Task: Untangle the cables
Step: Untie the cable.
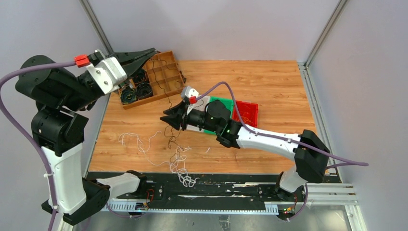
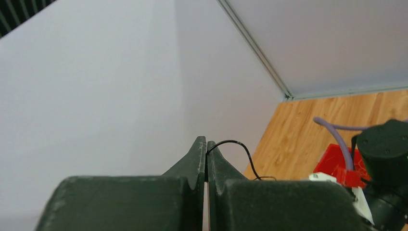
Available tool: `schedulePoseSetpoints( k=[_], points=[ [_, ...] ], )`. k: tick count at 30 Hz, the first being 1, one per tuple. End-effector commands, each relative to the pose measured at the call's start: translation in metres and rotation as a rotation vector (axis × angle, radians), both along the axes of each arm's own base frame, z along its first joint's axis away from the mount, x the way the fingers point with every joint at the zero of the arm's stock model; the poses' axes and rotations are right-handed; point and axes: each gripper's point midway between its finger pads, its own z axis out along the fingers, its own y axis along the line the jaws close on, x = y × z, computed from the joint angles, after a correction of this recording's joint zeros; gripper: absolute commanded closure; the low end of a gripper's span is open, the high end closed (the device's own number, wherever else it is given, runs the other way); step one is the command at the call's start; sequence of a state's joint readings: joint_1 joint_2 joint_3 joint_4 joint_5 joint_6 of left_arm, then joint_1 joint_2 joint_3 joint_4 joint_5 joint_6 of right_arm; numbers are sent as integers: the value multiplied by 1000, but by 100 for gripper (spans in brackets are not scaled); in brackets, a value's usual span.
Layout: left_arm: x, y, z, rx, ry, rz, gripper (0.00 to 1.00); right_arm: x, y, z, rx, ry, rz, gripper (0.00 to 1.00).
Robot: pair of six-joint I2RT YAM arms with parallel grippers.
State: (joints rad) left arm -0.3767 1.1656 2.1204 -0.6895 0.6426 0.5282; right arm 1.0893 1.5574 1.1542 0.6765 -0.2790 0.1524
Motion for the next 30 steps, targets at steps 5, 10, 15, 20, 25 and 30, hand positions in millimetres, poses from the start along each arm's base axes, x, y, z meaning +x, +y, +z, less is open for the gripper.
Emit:
schedulePoseSetpoints(
  k=[5,10,15,20,25,30],
  points=[
    [10,13,39,-43,-112,102,100,22,-10,-79,-65,47,-147,77],
    [26,29,63,-116,-174,219,99,31,-21,-131,-141,81,-211,82],
    [42,38,75,-160,-207,300,100,36,-33,-170,-210,110,-250,86],
    [47,51,110,-236,-304,373,100,38,-43,-199,-251,145,-282,98],
    [61,61,124,-269,-359,452,99,37,-46,-225,-278,200,-294,99],
    [65,78,146,-332,-455,549,99,34,-53,-256,-330,250,-308,99]
  ],
)
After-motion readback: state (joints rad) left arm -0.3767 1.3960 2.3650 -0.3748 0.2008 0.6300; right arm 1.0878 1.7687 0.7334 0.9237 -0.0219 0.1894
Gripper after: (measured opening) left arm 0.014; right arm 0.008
